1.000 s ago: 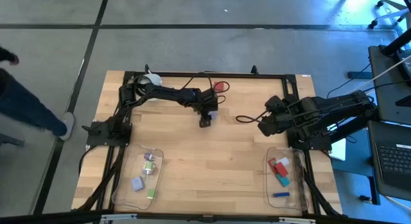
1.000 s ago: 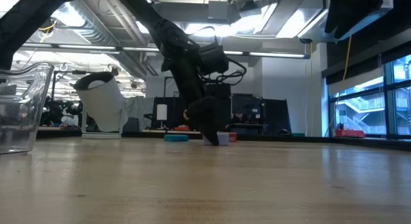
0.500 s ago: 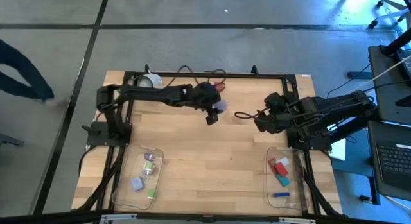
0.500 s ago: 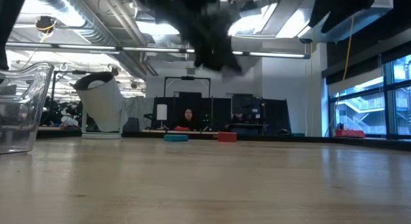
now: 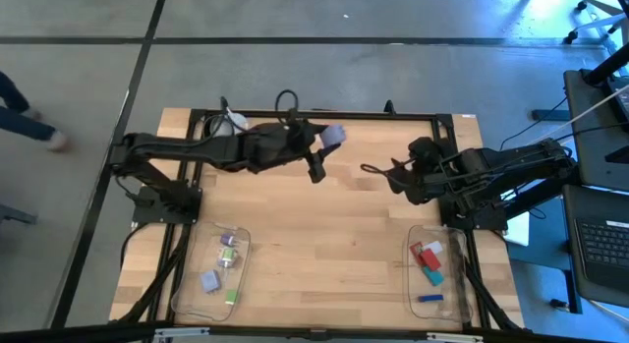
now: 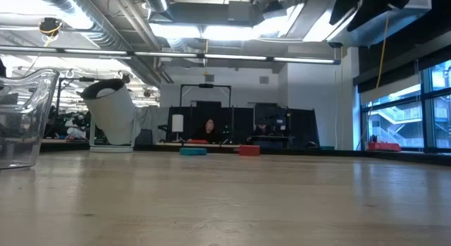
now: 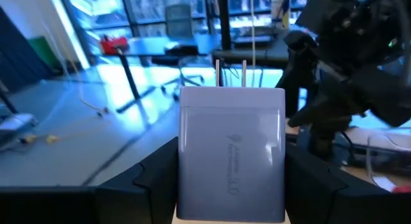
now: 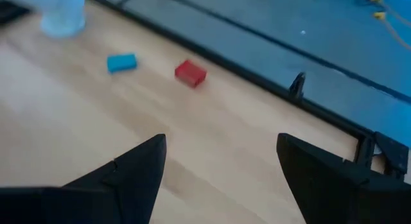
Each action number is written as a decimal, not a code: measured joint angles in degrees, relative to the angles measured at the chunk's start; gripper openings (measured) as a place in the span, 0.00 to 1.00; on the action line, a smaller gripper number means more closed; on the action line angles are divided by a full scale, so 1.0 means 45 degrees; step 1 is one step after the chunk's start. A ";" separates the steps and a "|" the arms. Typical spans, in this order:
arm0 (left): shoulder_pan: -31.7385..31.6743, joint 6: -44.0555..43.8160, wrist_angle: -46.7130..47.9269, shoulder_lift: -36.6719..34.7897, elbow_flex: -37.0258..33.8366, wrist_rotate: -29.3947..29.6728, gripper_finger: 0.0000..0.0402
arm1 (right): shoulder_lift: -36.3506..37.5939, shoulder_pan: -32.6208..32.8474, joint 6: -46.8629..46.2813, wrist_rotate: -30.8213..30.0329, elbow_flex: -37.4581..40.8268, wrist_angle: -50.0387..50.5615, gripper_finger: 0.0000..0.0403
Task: Pick & Place Office items
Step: Put the purple adapter into the left transparent bin
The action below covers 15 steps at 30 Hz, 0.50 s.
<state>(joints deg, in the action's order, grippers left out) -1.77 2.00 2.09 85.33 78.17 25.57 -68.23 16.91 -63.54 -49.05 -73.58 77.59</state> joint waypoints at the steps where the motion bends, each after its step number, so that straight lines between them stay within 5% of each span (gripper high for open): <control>1: 0.0152 0.0126 -0.0079 -0.0062 0.0000 0.0291 0.52 | 0.0000 0.0005 -0.0193 -0.0285 0.0000 -0.0003 0.74; 15: 0.1159 -0.0676 -0.0799 -0.0074 0.0000 0.1549 0.52 | 0.0000 0.0010 0.0991 -0.0542 0.0000 -0.0117 0.74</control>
<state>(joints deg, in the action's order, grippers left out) 3.45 -1.04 -1.51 84.99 78.17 32.54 -68.23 16.95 -59.08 -51.50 -73.58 77.06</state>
